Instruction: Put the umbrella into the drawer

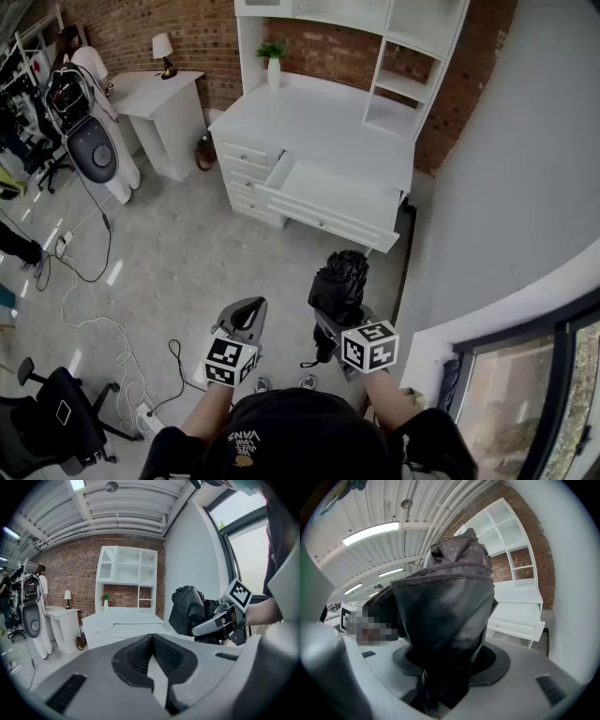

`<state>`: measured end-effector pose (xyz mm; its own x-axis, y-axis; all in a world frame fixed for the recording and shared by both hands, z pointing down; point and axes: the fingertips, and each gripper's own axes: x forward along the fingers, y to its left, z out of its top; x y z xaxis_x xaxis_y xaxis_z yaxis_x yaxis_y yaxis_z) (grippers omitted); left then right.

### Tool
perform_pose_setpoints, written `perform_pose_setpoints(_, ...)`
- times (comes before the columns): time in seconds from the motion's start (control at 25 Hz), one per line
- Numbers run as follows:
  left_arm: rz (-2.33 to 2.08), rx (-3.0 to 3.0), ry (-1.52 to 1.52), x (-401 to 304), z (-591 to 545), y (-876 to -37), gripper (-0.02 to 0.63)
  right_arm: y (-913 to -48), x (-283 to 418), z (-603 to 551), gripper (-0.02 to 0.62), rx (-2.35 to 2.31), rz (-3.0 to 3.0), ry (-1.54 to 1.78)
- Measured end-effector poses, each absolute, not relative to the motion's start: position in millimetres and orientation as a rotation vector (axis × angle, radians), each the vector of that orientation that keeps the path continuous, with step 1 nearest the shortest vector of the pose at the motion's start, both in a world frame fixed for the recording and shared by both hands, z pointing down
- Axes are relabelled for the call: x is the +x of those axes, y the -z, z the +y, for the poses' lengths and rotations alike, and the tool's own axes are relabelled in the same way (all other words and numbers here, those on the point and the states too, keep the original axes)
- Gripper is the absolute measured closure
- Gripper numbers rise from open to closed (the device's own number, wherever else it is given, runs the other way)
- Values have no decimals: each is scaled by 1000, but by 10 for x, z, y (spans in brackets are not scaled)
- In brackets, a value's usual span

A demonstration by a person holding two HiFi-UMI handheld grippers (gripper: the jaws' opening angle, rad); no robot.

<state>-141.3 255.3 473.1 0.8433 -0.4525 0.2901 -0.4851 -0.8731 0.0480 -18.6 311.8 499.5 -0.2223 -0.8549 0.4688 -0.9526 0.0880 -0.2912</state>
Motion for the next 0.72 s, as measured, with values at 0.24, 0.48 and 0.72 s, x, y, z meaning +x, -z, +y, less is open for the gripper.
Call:
perform_pose_setpoints(0.24, -756, 2895, -426, -1311, 2667, -4761, 600, -5013, -84, 3198, 359, 1820, -2177, -800)
perform_pose_setpoints(0.48, -794, 2873, -398, -1157, 2786, -4841, 600, -5052, 50, 3264, 357, 1766, -2225, -832)
perform_pose_setpoints(0.72, -810, 2852, -403, -1033, 2791, -4920, 600, -5129, 174, 3262, 357, 1745, -2216, -855)
